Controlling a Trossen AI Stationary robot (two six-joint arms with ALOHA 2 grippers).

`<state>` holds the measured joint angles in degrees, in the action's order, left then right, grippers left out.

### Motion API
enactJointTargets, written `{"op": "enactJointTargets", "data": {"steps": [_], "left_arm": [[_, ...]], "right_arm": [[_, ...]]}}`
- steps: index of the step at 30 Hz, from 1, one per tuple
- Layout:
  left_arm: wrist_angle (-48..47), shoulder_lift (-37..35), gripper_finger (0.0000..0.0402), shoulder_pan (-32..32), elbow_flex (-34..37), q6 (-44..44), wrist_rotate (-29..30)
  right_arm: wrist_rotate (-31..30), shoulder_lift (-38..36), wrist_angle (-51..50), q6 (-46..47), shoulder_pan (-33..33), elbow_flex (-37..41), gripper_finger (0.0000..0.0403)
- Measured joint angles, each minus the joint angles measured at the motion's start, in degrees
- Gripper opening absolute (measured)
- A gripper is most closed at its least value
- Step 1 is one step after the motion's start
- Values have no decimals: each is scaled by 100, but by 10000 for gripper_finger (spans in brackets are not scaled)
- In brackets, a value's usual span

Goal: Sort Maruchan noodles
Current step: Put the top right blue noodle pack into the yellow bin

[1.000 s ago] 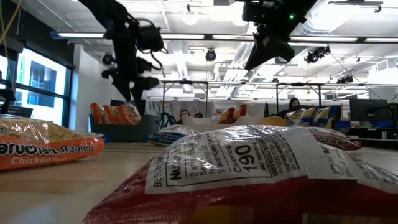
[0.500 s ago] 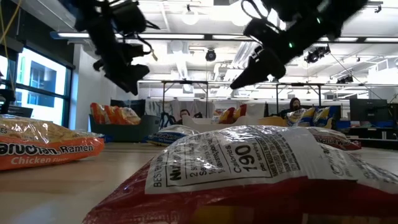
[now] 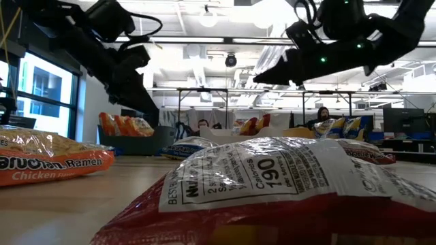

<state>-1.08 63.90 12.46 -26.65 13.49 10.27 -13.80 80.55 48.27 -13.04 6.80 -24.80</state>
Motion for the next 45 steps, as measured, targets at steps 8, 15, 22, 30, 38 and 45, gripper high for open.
{"op": "enactJointTargets", "data": {"steps": [8,15,22,30,38,45], "left_arm": [[95,460,155,-375,0,289,-92],[963,1397,215,-500,-43,46,455],[1004,2263,245,-412,-482,-1051,1007],[995,3002,246,-380,-788,-2534,1210],[1038,3285,211,-238,-991,-2965,968],[843,3234,98,-145,-1036,-3207,498]], "right_arm": [[863,-7,-1018,397,448,-361,0],[957,-7,-1162,372,460,-397,0],[956,-7,-1253,427,428,-402,0],[978,-7,-1249,510,405,-402,0],[978,-4,-1209,510,405,-404,0],[976,-4,-1229,512,405,-404,0]]}}
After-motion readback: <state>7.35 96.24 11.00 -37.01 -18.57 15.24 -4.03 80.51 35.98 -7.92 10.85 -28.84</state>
